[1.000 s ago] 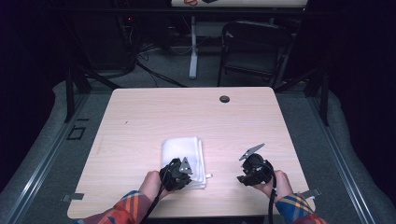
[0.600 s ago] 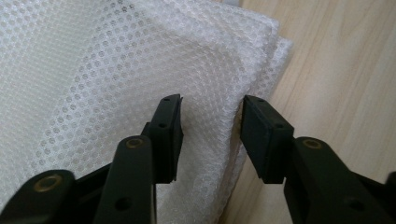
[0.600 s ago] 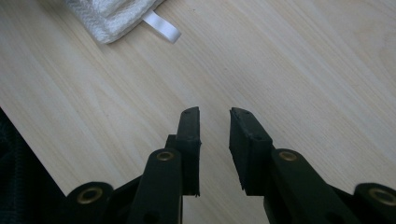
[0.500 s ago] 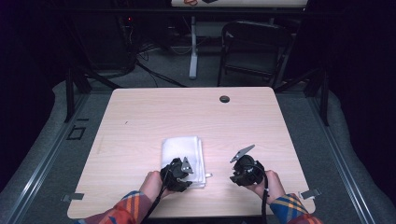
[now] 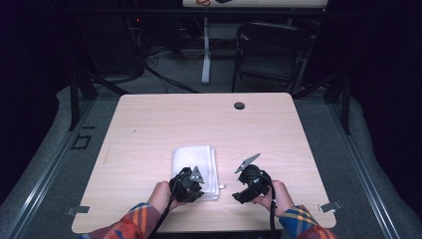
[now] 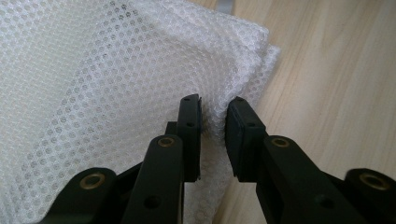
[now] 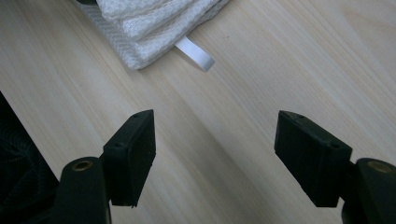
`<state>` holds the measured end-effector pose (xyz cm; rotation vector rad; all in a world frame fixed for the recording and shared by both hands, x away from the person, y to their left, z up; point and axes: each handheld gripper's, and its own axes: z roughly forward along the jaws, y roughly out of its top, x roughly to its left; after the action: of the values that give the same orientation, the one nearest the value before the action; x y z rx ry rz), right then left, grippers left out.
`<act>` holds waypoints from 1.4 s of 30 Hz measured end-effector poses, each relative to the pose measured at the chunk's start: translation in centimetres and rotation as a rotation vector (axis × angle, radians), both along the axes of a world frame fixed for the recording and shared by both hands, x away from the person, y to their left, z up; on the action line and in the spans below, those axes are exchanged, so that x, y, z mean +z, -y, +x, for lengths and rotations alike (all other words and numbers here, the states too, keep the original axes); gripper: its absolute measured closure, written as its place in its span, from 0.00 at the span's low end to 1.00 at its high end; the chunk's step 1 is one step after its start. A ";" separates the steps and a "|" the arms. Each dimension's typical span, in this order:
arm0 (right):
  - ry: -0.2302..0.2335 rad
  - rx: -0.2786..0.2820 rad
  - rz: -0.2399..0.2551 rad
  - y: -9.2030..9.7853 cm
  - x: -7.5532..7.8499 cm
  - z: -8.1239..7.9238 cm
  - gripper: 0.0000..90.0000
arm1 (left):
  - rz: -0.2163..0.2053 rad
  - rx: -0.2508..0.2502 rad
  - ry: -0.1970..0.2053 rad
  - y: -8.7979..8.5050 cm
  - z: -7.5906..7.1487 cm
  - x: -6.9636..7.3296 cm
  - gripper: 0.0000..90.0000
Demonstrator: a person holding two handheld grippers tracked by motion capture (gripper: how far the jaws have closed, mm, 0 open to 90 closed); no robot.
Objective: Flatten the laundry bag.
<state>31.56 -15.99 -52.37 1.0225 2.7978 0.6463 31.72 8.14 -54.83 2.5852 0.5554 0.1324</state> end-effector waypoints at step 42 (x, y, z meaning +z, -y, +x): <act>0.068 0.106 0.086 -6.9 -3.6 0.9 1.00 | -0.069 0.081 0.115 -1.3 -0.2 2.1 0.96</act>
<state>32.51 -9.05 -55.98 0.8525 2.8021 0.8039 31.47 9.45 -52.76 2.4711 0.6107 0.2823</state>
